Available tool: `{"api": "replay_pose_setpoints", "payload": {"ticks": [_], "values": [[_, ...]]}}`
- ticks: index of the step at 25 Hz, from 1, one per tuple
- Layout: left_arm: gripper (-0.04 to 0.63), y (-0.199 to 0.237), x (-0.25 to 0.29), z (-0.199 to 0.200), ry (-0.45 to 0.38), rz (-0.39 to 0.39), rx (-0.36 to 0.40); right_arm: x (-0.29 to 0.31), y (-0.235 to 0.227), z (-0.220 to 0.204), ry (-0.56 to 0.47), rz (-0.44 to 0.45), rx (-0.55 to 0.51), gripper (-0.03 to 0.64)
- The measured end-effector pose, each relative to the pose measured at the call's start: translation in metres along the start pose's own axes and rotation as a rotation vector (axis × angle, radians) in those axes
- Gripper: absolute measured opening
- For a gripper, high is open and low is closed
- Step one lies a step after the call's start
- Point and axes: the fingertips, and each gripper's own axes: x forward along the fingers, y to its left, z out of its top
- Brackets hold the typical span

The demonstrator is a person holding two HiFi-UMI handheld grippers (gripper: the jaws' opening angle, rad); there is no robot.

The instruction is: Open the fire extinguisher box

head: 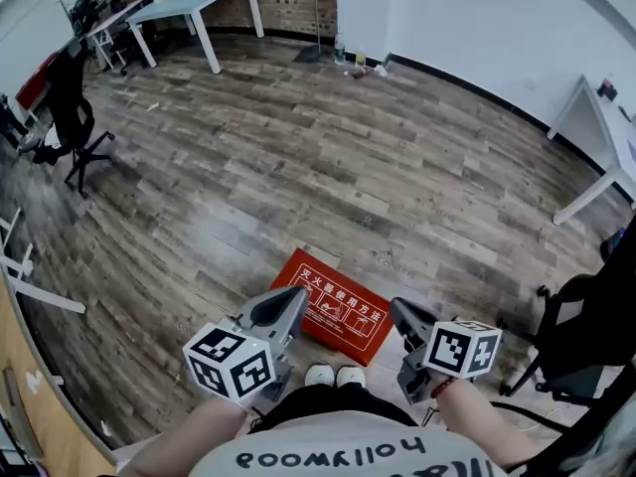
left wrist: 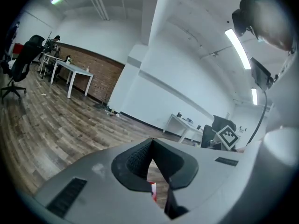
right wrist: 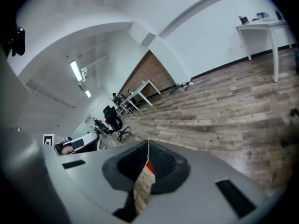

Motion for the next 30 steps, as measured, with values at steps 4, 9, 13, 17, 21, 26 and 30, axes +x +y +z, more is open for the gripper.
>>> {"api": "replay_pose_setpoints", "payload": {"ticks": [4, 9, 13, 17, 21, 26, 30], "values": [[0.006, -0.013, -0.017, 0.033, -0.081, -0.018, 0.019, -0.007, 0.038, 0.030, -0.052, 0.056, -0.137, 0.017], [0.006, -0.035, -0.037, 0.060, -0.142, -0.081, 0.078, -0.020, 0.092, 0.062, -0.137, 0.148, -0.299, 0.017], [0.006, -0.051, -0.049, 0.074, -0.158, -0.136, 0.107, -0.034, 0.135, 0.077, -0.196, 0.250, -0.386, 0.017], [0.006, -0.069, -0.057, 0.088, -0.165, -0.194, 0.156, -0.052, 0.166, 0.086, -0.240, 0.352, -0.422, 0.018], [0.006, -0.082, -0.070, 0.105, -0.178, -0.227, 0.193, -0.075, 0.179, 0.096, -0.276, 0.408, -0.459, 0.018], [0.006, -0.096, -0.091, 0.132, -0.256, -0.255, 0.274, -0.100, 0.191, 0.114, -0.335, 0.452, -0.548, 0.018], [0.006, -0.107, -0.098, 0.144, -0.289, -0.296, 0.394, -0.109, 0.192, 0.123, -0.365, 0.467, -0.575, 0.018]]}}
